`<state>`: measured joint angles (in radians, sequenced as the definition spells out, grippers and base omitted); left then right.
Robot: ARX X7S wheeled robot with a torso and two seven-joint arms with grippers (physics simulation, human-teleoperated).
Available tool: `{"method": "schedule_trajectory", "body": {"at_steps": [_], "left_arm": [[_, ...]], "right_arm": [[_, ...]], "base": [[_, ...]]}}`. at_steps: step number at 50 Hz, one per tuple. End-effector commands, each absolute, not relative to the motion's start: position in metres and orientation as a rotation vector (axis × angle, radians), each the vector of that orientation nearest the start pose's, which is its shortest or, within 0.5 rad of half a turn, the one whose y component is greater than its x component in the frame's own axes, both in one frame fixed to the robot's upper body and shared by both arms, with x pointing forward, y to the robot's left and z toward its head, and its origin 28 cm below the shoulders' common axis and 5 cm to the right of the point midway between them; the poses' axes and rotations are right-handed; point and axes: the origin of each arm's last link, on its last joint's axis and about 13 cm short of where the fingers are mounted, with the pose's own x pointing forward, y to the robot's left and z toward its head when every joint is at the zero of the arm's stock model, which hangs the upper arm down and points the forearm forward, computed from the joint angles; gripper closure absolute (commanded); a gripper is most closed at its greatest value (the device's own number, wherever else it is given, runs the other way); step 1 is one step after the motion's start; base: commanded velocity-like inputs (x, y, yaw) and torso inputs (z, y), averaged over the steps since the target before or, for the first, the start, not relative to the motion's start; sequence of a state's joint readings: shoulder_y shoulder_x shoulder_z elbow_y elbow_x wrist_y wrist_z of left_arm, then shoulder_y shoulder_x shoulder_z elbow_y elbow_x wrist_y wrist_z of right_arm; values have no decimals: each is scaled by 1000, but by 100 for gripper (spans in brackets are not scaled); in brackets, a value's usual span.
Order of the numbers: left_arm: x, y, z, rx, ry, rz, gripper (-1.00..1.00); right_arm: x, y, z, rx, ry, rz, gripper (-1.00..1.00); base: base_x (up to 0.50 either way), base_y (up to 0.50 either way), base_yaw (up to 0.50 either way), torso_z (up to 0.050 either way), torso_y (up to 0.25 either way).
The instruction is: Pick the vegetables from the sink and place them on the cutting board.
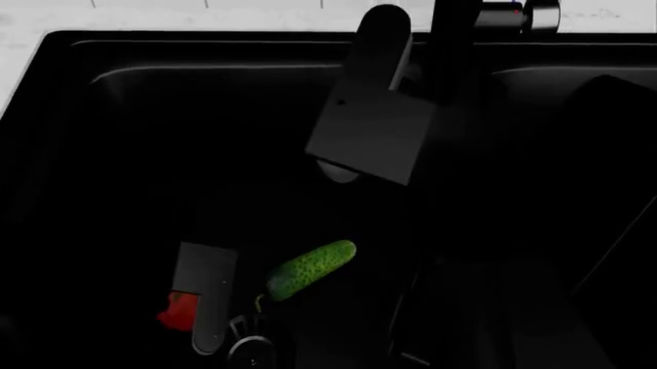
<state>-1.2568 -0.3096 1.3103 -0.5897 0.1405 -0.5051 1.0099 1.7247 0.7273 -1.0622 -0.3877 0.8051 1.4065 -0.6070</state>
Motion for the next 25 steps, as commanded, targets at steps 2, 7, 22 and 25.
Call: {"method": "schedule_trajectory", "body": {"at_steps": [2,7,22,25], "left_arm": [[398,199,165,1404,621,-1116,100],[394,197,158,1437,561,-1144,100],[368,214,225,1273,22,-987,100],[364,218,231,1271,-21,-976,100]], "right_arm": [[270,-135,355,-923,451,846,-100],[271,-134,355,-923,444,846,-100],[272,-134,358,-923,422,835,-100],[274,-134,359,-926,417,825,-100]], "base": [[33,0,3,0,0],[34,0,0,-3,-11],[35,0,0,-2,-4],[36,0,0,0,0]]}}
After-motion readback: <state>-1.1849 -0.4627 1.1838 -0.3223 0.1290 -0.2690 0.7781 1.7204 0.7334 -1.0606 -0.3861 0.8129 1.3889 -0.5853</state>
